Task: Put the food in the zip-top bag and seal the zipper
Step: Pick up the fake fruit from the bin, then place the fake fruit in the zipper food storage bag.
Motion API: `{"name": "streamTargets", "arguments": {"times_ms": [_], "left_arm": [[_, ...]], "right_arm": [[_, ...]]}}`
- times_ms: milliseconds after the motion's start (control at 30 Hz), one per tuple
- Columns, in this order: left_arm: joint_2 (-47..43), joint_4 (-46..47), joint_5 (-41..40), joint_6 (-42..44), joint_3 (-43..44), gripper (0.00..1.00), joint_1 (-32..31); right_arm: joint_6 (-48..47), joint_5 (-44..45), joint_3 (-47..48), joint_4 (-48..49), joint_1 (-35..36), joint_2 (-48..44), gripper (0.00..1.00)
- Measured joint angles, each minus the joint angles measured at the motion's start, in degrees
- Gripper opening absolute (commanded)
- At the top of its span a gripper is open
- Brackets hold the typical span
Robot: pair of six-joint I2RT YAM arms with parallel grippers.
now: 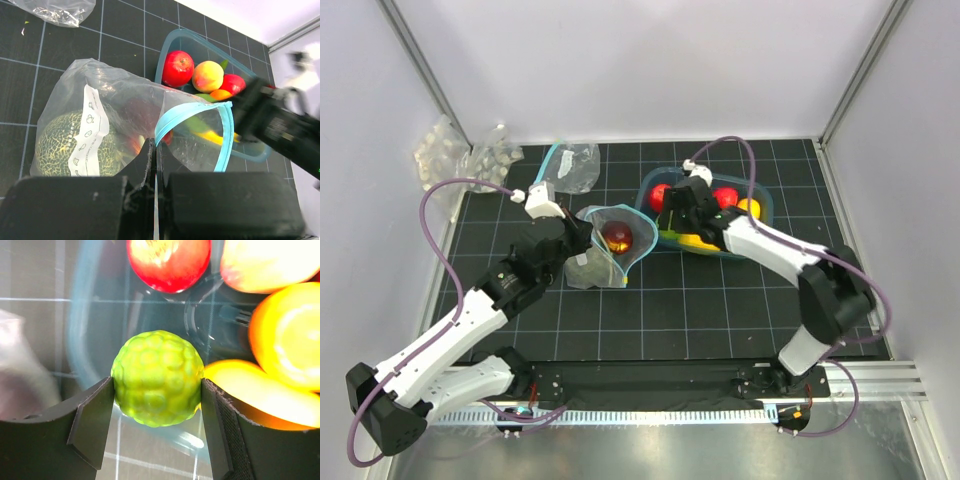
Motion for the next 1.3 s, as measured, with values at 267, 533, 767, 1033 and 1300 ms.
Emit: {"name": "streamTargets", "arguments": {"times_ms": [267,533,767,1033,1300], "left_arm": [[0.4,0.1,0.3,0.0,0.0,0.0,0.0],[0.4,0.3,0.5,0.0,0.0,0.0,0.0],[0.5,0.4,0.6,0.0,0.0,0.0,0.0],[0.6,0.4,1.0,0.0,0.0,0.0,0.0],[0.6,0.5,1.2,0.0,0.0,0.0,0.0]], "right_arm": [[-0.8,0.7,-14.8,14.1,0.1,-21.7,0.47],[-6.2,-4.9,-30.0,32.7,4.5,-36.3,0.43],[-13.6,-9.5,-31.2,41.4,13.9,-38.8,0.4],[-16.3,-9.8,-31.2,43.4,15.4,-38.4,0.4],[-16.8,-9.6,-28.0,43.2,15.8,-30.6,0.41]]}}
